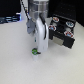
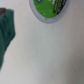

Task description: Open the kcup holder, insert the kcup into the holder, and close the kcup holder

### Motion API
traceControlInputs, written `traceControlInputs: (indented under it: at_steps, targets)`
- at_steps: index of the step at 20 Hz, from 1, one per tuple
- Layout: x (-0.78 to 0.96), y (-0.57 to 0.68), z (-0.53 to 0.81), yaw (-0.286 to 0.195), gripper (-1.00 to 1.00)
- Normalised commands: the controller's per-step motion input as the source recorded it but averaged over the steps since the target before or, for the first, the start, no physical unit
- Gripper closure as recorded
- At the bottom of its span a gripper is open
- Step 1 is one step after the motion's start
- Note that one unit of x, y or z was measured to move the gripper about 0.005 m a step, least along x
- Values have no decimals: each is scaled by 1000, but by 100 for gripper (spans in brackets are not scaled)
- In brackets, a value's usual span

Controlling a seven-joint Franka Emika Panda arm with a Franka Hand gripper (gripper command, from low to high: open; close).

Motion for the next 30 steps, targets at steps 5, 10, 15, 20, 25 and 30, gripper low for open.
traceControlInputs:
  at_steps: [5,10,15,20,25,30]
  targets:
    - [4,-8,-273,0,-100]
    - [-9,-154,-245,-8,-100]
    - [0,-243,-123,-26,-100]
    - [-13,-199,0,-11,100]
    - [161,-17,118,-84,100]
    - [67,152,408,-60,100]
